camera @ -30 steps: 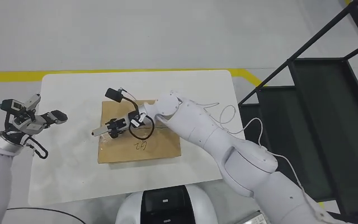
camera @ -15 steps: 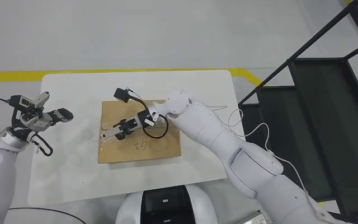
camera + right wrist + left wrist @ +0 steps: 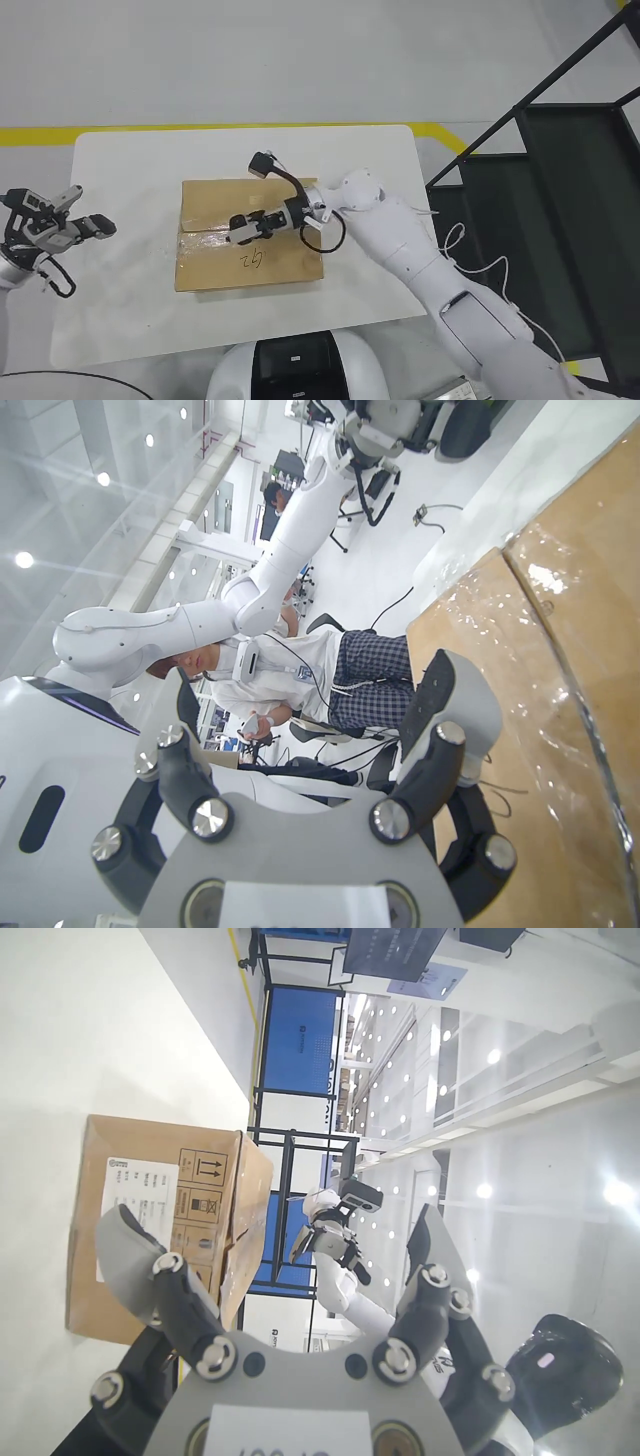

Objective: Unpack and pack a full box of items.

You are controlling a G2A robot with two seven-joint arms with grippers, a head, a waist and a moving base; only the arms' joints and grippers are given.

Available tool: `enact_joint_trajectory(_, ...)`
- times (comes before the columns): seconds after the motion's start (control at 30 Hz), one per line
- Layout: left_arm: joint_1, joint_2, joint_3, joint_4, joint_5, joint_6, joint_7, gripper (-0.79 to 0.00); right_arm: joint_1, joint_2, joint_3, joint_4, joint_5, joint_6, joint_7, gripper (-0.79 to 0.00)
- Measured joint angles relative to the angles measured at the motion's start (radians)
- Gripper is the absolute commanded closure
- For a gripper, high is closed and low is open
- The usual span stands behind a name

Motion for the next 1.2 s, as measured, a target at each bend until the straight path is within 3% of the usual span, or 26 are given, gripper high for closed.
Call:
enact_joint_trajectory(0.3,0.013,0.011,0.017,0.036,-0.01,-0.025,-0.282,-0.785,-0.247,0.096,0.247,-0.284,-0.002,0.017,0.017,-0.785)
enact_joint_trajectory(0.6,0.028,0.038,0.128,-0.035,-0.025,-0.058,-0.282,-0.785,-0.353,0.13,0.331,-0.38,0.028,0.006,0.006,-0.785)
enact_joint_trajectory(0.73,-0.003,0.048,0.18,-0.043,-0.021,-0.051,-0.282,-0.785,-0.352,0.13,0.331,-0.379,0.027,0.006,0.006,-0.785)
enact_joint_trajectory(0.87,-0.037,0.05,0.22,-0.049,-0.046,-0.101,-0.282,-0.785,-0.352,0.13,0.33,-0.379,0.027,0.006,0.006,-0.785)
enact_joint_trajectory(1.2,-0.117,0.052,0.315,-0.059,0.096,-0.099,-0.282,-0.785,-0.352,0.13,0.331,-0.379,0.027,0.006,0.006,-0.785)
